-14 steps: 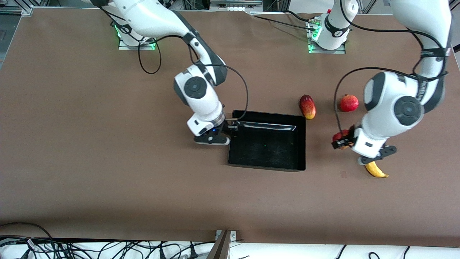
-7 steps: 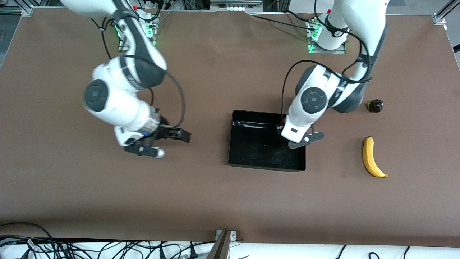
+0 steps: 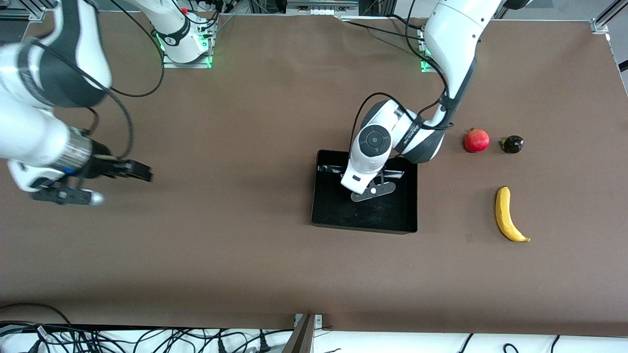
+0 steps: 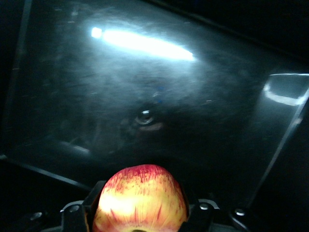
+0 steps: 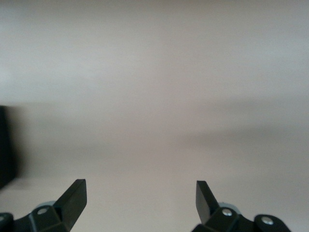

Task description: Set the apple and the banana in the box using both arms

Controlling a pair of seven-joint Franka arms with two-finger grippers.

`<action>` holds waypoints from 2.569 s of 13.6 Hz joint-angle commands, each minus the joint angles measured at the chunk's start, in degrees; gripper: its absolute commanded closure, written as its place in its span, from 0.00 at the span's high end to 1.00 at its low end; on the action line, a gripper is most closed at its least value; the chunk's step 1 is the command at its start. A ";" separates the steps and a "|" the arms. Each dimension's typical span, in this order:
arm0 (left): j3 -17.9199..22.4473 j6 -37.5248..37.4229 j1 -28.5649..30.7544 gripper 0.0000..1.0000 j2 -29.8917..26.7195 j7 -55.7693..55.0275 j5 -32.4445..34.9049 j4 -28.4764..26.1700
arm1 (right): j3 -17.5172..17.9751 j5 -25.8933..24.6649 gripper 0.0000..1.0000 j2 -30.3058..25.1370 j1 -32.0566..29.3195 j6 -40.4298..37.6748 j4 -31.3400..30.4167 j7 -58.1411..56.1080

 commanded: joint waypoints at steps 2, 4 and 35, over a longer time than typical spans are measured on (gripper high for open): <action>-2.69 1.93 -0.31 0.00 3.41 -1.22 2.75 1.93 | -5.06 -2.76 1.00 -8.06 -0.41 -9.47 -0.68 -8.07; -2.69 2.63 -0.31 0.00 4.91 -1.22 2.94 1.75 | 4.35 -4.33 1.00 -12.01 -9.58 -10.11 -1.37 -9.32; -2.26 -11.28 40.82 1.00 1.83 46.33 2.85 8.44 | 18.32 -10.23 1.00 -16.16 -22.91 -3.95 -9.20 -9.40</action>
